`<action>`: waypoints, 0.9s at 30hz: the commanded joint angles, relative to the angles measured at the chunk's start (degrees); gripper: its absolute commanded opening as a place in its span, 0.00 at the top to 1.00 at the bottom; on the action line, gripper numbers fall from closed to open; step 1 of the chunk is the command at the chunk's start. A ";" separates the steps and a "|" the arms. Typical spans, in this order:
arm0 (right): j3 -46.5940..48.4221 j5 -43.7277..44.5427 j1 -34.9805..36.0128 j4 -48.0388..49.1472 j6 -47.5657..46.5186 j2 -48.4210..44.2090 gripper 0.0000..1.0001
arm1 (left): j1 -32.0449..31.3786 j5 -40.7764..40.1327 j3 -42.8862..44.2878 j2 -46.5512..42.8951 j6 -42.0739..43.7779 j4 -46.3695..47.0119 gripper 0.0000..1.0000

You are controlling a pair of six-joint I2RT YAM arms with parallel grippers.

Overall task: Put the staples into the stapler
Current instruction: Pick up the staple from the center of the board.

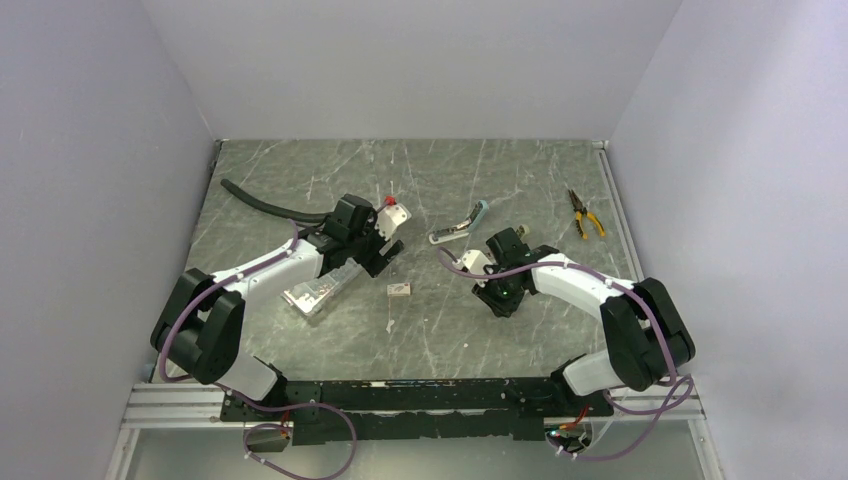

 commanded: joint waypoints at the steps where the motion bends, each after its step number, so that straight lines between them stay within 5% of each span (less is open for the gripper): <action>1: 0.21 0.20 0.37 -0.36 -0.49 -0.16 0.74 | 0.12 0.50 2.44 -0.50 -0.90 0.60 0.08; 11: 2.01 -5.20 0.34 1.18 -2.62 -5.24 0.87 | 0.32 7.09 8.98 1.62 -5.82 -4.87 0.05; 19: 6.20 -13.49 0.35 6.70 -3.58 -9.72 0.87 | 0.30 30.39 15.52 7.18 -14.90 -8.75 0.05; 27: 9.56 -16.51 0.42 12.31 -3.13 -12.15 0.86 | 0.30 49.17 25.02 15.28 -29.80 -8.45 0.17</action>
